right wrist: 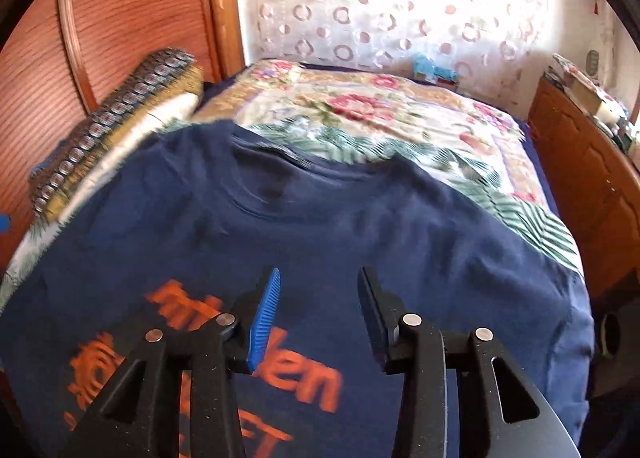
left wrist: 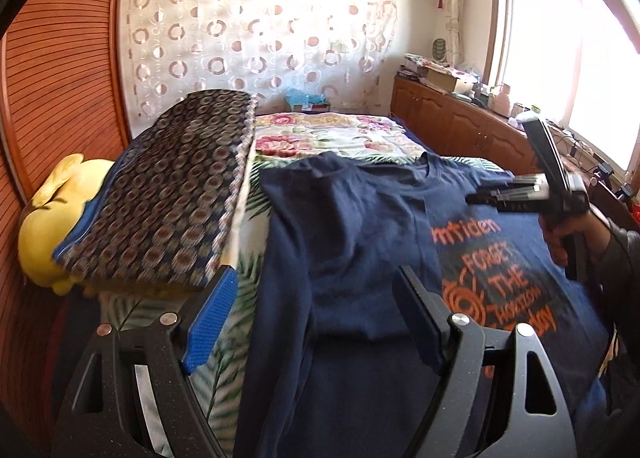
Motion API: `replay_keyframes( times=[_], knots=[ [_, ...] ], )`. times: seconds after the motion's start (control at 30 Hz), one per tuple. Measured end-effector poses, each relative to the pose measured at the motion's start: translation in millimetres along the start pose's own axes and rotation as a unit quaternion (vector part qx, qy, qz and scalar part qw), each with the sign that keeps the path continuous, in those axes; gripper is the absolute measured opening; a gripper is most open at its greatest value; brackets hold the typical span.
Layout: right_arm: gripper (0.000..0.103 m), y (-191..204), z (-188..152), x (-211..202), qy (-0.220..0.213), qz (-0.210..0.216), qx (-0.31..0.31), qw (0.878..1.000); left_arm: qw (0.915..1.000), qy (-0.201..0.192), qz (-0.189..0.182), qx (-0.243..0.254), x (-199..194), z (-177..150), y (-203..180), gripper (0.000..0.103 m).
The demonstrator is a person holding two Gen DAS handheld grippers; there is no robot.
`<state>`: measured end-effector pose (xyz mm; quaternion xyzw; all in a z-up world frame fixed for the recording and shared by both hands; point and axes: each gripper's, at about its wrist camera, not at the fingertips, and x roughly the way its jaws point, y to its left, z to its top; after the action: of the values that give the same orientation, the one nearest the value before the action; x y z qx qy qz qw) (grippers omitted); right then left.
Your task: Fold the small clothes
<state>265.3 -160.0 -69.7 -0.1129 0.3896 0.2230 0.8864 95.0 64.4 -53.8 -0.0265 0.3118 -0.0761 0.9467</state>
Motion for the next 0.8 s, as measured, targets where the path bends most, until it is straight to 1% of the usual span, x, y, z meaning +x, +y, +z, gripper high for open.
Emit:
replay_keyframes(
  times=[0.07, 0.13, 0.17, 0.3, 0.33, 0.4, 0.43, 0.5, 0.57, 0.7, 0.8],
  knots=[
    [0.042, -5.3, -3.2, 5.2, 0.008, -0.003, -0.001, 1.000, 1.0000, 0.005, -0.005, 0.001, 10.9, 9.7, -2.0, 0.080],
    [0.042, -5.9, -3.7, 6.1, 0.014, -0.007, -0.003, 1.000, 0.9999, 0.012, -0.011, 0.006, 25.5, 22.5, -5.1, 0.074],
    [0.042, -4.7, -4.9, 4.6, 0.009, -0.004, -0.005, 1.000, 0.9998, 0.014, -0.012, 0.009, 30.0, 25.8, -6.0, 0.073],
    [0.043, 2.0, -4.4, -1.4, 0.006, -0.003, -0.021, 1.000, 0.9993, 0.028, -0.010, 0.021, 57.7, 47.9, -9.3, 0.059],
    [0.044, 3.4, -4.3, -1.8, 0.004, 0.000, -0.020, 1.000, 0.9992, 0.033, -0.008, 0.021, 66.3, 54.1, -8.9, 0.056],
    [0.053, -2.1, -8.1, -4.5, 0.002, 0.011, -0.018, 1.000, 0.9988, 0.044, -0.007, 0.018, 81.5, 64.3, -7.2, 0.052],
    [0.055, -6.5, -9.9, -6.3, 0.002, 0.017, -0.020, 1.000, 0.9984, 0.054, -0.004, 0.013, 93.2, 70.4, -4.5, 0.050],
    [0.063, -6.2, -12.4, -5.7, 0.003, 0.018, -0.031, 0.999, 0.9976, 0.068, 0.003, 0.007, 110.2, 78.4, 1.3, 0.048],
    [0.065, -5.4, -13.1, -6.0, 0.004, 0.019, -0.035, 0.999, 0.9968, 0.079, 0.011, 0.004, 124.3, 84.9, 3.5, 0.045],
    [0.067, -13.0, -12.5, -4.0, 0.004, 0.019, -0.033, 0.999, 0.9947, 0.098, 0.030, 0.005, 150.8, 96.5, 8.2, 0.041],
    [0.067, -15.1, -12.5, -4.8, 0.001, 0.024, -0.034, 0.999, 0.9928, 0.112, 0.041, 0.009, 166.1, 99.9, 6.1, 0.041]
  ],
)
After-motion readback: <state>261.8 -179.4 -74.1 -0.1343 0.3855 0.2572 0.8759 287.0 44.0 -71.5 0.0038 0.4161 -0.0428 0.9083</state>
